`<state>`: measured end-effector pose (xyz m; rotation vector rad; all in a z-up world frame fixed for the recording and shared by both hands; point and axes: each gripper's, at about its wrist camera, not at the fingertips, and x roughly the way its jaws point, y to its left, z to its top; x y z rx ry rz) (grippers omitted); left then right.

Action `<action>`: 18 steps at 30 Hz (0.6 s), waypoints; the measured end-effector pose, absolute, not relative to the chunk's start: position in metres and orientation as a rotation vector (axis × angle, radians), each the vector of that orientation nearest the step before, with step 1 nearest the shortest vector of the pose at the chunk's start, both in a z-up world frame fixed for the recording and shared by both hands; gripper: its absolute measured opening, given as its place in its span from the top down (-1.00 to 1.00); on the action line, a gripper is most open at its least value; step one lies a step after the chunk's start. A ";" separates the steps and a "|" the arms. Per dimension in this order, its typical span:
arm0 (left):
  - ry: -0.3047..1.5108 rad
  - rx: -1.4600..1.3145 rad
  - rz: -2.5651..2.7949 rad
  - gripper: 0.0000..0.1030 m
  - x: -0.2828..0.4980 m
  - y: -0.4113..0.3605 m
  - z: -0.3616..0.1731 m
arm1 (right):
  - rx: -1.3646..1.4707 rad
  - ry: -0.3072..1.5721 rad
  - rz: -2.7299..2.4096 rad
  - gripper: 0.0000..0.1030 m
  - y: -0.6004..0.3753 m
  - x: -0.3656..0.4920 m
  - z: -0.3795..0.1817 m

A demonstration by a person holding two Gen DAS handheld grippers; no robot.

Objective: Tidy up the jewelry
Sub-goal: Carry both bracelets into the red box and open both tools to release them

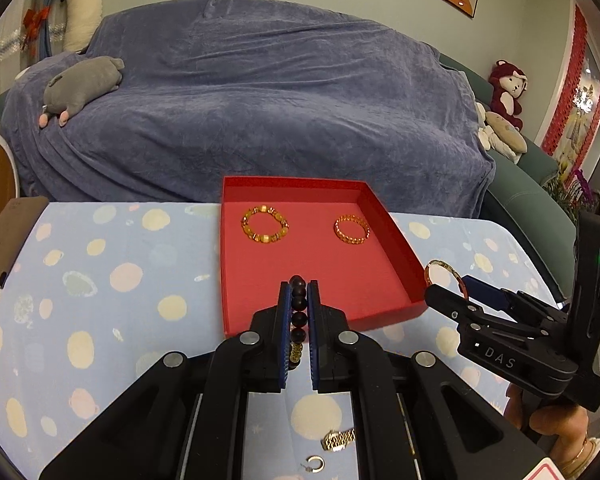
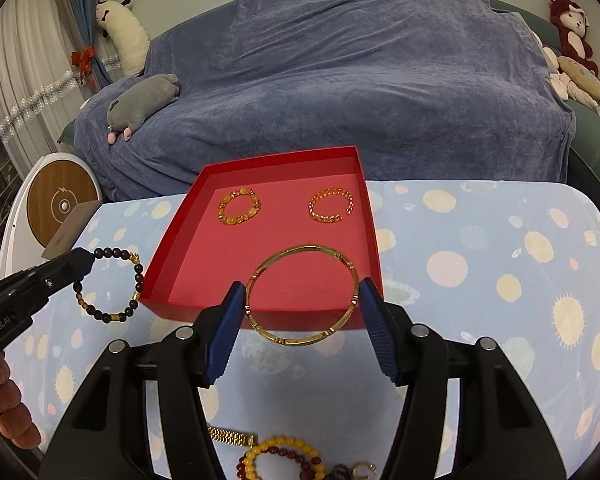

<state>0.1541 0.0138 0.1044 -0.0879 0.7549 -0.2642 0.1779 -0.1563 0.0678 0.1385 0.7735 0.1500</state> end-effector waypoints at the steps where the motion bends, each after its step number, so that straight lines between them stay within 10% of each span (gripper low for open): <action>1: 0.747 -0.084 -0.263 0.89 0.160 0.013 0.106 | 0.136 0.771 0.144 -0.08 -0.158 0.184 0.068; 18: 0.777 -0.093 -0.275 0.89 0.255 -0.006 0.075 | 0.114 0.801 0.156 -0.08 -0.149 0.270 0.035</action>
